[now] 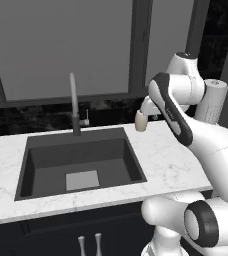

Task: Pick up the knife from the drawer and place it on the cutting board. Then place the meat from the plate to the cutting board.

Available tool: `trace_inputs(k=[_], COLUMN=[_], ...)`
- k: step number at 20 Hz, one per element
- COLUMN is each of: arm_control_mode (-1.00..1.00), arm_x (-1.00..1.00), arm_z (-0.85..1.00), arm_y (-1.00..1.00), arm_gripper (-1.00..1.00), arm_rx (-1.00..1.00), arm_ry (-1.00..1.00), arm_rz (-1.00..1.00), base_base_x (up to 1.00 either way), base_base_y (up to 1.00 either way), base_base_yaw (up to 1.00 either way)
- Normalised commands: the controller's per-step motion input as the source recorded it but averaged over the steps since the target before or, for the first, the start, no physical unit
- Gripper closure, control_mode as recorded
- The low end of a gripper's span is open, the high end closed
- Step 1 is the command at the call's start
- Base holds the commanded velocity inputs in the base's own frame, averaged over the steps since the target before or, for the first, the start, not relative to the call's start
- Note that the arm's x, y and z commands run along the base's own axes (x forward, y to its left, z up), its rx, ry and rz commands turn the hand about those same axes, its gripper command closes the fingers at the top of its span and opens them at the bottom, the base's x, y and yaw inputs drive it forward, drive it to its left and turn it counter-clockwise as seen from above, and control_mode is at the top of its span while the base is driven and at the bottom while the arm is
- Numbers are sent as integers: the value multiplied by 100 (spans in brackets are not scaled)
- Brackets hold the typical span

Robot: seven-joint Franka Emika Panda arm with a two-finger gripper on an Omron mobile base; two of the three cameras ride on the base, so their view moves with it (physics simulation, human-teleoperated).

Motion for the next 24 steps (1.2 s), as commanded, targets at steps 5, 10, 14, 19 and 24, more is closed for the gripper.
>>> trace_inputs(k=[5,10,14,19,24], arm_control_mode=[-100,-100,-100,-100,-100], arm_x=[-26,-77,-64,-18,-9], arm_z=[-16,-55,-61,-94,-96], arm_y=[-7,-94,-100,-96,-91], arm_gripper=[-100,-100,-100,-100,-100], arm_rx=[0,16,16,0,0], arm_ry=[-1,0,7,18,12], arm_rz=[-1,-4,-6,-7,-7], base_base_x=[0,0,0,0,0], base_base_y=[0,0,0,0,0], base_base_yaw=[0,0,0,0,0])
